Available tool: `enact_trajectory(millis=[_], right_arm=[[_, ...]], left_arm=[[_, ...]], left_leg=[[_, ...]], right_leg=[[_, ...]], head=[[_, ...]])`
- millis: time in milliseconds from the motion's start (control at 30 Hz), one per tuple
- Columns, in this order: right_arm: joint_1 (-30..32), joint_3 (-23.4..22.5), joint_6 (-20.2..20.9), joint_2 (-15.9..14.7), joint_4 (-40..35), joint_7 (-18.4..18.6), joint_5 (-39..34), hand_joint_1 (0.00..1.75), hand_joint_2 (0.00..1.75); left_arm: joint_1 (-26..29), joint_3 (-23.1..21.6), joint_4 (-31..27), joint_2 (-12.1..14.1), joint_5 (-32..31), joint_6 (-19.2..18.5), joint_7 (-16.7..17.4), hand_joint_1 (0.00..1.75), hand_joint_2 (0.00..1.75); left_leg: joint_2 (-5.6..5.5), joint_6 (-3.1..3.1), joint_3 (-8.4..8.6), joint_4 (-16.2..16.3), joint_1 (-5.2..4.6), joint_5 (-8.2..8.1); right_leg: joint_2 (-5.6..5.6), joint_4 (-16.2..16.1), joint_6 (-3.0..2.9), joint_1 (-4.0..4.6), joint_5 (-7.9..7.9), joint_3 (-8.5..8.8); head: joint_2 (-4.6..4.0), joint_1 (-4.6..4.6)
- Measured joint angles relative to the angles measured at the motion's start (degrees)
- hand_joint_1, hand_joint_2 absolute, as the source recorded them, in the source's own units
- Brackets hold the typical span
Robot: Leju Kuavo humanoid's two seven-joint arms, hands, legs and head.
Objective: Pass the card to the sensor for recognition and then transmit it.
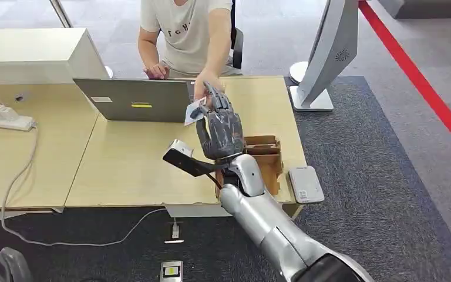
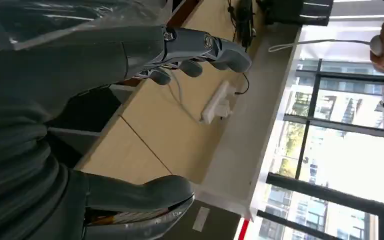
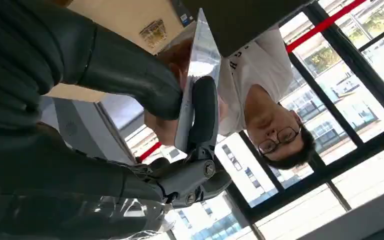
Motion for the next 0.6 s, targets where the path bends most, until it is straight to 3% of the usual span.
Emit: enact_trajectory(millis=[600], right_arm=[[-3.48,-0.04,-0.09,3.02,9.51,3.21,4.22,1.75,1.75]], left_arm=[[0.69,-2.84,2.75,-0.33,-2.01,0.02,0.0,0.0,1.75]], left_leg=[[0.02,0.0,0.0,0.01,0.0,0.0]], right_leg=[[0.0,-0.01,0.0,0.0,0.0,-0.03]], head=[[0.0,0.0]])
